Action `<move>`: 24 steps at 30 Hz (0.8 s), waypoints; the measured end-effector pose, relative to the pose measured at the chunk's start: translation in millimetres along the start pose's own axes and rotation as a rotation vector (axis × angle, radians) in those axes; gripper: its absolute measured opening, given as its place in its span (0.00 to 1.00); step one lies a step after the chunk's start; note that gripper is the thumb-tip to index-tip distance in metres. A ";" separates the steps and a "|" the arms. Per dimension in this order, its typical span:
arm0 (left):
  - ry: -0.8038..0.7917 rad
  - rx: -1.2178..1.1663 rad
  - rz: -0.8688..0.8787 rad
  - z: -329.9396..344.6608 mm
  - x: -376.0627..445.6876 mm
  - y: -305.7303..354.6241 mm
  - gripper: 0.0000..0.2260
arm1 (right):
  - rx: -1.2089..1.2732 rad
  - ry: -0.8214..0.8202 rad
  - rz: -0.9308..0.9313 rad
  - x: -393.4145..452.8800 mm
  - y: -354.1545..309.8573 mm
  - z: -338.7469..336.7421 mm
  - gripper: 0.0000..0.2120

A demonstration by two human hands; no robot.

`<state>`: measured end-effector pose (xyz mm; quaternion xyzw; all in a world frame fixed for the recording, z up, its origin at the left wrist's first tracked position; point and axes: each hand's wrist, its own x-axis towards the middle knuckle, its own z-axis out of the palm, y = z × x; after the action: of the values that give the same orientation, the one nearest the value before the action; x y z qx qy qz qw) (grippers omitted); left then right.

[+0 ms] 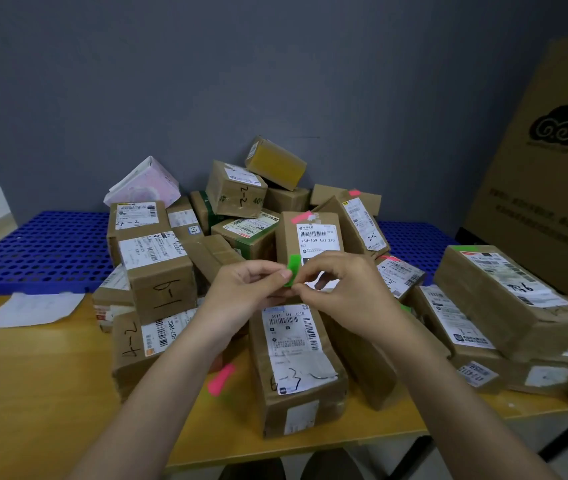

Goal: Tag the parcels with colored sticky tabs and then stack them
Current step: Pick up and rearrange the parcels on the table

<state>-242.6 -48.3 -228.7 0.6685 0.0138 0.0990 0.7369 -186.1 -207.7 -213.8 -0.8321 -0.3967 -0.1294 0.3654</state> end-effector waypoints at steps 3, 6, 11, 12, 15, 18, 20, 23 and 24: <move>-0.026 0.031 0.017 -5.0 -1.7 0.3 0.05 | 0.237 -0.055 0.136 3.0 -3.6 -8.1 0.04; -0.047 0.066 0.025 -6.5 -2.7 0.6 0.05 | 0.347 -0.094 0.174 4.7 -3.4 -10.5 0.03; -0.019 0.097 0.030 -5.8 -3.6 -0.7 0.04 | 0.345 -0.115 0.161 3.7 -1.8 -7.9 0.07; -0.009 0.098 0.029 -5.6 -3.7 -0.8 0.04 | 0.300 -0.112 0.154 4.0 -0.9 -7.4 0.07; 0.000 0.064 0.022 -6.2 -4.1 -0.7 0.05 | 0.208 -0.106 0.152 5.5 -0.4 -6.8 0.05; -0.031 0.096 0.014 -7.1 -4.4 0.4 0.05 | 0.216 -0.149 0.199 8.8 -0.6 -11.3 0.03; -0.061 0.122 0.013 -8.8 -4.5 1.7 0.06 | 0.262 -0.230 0.249 12.1 -1.9 -17.3 0.03; -0.151 0.191 0.027 -13.4 -3.4 4.6 0.05 | 0.372 -0.420 0.338 19.0 -2.5 -24.9 0.03; -0.180 0.208 0.028 -14.6 -3.2 5.4 0.06 | 0.414 -0.471 0.369 21.0 -2.3 -26.3 0.03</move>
<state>-248.7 -34.0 -225.3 0.7477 -0.0515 0.0471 0.6604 -172.2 -213.6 -183.6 -0.8051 -0.3310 0.2167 0.4418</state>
